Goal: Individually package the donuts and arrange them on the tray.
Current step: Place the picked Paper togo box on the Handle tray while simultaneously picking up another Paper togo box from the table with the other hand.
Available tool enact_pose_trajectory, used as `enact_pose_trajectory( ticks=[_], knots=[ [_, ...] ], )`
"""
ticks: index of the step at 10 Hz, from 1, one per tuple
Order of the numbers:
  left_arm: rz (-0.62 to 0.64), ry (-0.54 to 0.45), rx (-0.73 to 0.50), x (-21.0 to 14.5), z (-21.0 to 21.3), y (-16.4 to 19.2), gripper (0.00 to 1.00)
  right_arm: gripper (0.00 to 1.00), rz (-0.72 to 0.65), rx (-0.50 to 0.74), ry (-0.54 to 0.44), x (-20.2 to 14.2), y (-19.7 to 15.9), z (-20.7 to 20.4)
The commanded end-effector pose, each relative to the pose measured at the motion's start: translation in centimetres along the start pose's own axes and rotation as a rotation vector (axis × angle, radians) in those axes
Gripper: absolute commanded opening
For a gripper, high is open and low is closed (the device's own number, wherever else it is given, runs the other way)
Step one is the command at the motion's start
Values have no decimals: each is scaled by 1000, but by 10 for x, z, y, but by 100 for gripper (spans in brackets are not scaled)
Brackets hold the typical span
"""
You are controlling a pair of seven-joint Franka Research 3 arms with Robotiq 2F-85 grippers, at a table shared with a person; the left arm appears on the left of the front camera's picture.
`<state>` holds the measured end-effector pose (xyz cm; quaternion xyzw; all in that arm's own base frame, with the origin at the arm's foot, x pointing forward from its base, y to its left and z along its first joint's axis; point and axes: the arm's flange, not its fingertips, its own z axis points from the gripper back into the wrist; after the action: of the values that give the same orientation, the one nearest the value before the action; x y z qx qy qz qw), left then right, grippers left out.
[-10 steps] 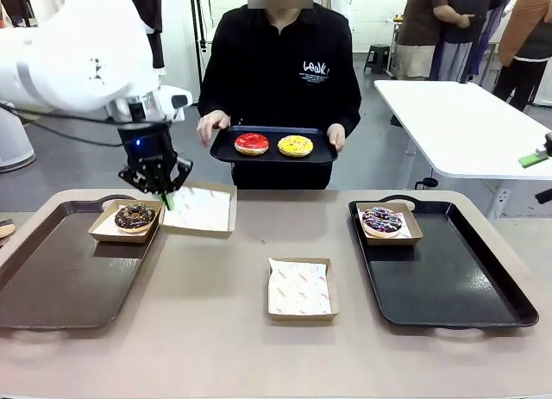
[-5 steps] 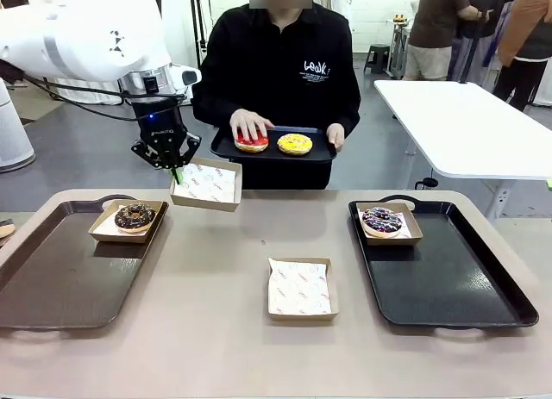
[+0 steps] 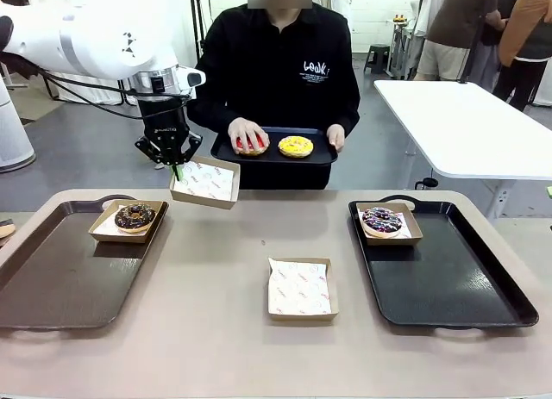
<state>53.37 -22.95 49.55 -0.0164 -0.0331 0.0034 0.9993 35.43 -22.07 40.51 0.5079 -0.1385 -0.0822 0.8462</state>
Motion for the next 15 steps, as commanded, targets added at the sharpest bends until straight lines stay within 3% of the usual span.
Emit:
enact_pose_trajectory(
  ticks=[1,2,15],
  knots=[
    [-49,-41,4,4,-4,0,0,100,-12,0,-2,0,-1,1],
    [0,0,0,0,0,0,0,100,-12,0,-2,0,-1,1],
    [0,0,0,0,0,0,0,100,-12,0,-2,0,-1,1]
  ],
)
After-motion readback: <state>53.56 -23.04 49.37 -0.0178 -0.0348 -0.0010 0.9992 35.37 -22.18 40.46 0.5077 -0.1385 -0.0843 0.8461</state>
